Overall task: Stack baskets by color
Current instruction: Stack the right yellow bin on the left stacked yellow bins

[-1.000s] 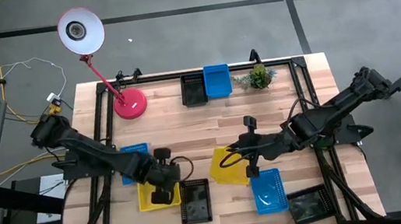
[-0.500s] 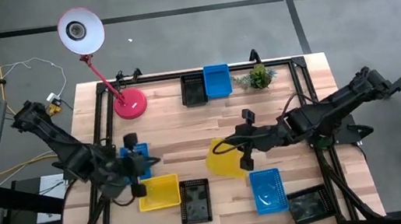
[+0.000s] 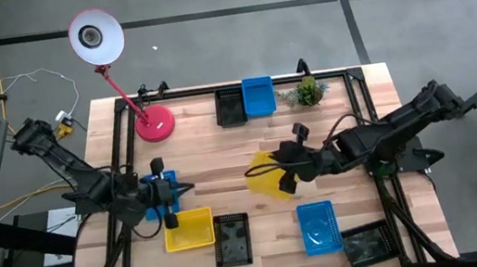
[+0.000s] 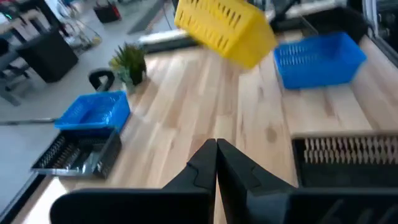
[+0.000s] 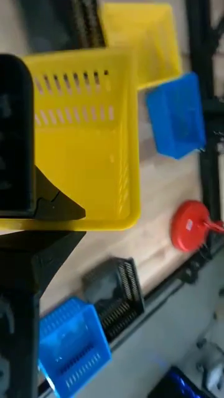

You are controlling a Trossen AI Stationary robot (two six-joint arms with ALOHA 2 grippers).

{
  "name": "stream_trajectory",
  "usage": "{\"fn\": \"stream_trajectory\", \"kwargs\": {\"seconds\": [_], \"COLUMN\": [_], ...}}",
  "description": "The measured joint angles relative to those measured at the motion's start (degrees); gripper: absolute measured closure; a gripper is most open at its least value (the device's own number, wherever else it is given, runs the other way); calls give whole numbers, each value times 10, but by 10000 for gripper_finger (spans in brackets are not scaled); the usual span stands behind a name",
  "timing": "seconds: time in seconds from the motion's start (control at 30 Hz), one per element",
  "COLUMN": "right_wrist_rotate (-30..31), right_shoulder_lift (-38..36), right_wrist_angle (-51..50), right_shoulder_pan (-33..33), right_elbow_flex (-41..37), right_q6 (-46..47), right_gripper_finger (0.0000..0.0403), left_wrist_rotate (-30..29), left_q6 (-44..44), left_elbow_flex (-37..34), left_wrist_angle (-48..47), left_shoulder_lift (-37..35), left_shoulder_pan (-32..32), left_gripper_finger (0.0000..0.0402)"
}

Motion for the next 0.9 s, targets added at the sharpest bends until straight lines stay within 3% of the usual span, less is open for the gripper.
{"fn": "stream_trajectory", "kwargs": {"seconds": [0.23,0.47,0.7,0.9], "right_wrist_rotate": [68,152,179,209], "right_shoulder_lift": [11,48,103,129], "right_wrist_angle": [18,21,86,144], "right_shoulder_pan": [-18,-40,-60,-63], "right_elbow_flex": [0,0,0,-1], "right_q6": [-3,8,-3,-36], "right_gripper_finger": [403,403,403,403], "left_wrist_rotate": [32,62,70,58], "left_q6": [117,180,184,203], "left_elbow_flex": [0,1,34,80], "left_wrist_angle": [156,280,296,291], "left_shoulder_lift": [41,99,173,236], "left_shoulder_pan": [93,186,229,239], "left_gripper_finger": [374,265,158,134]}}
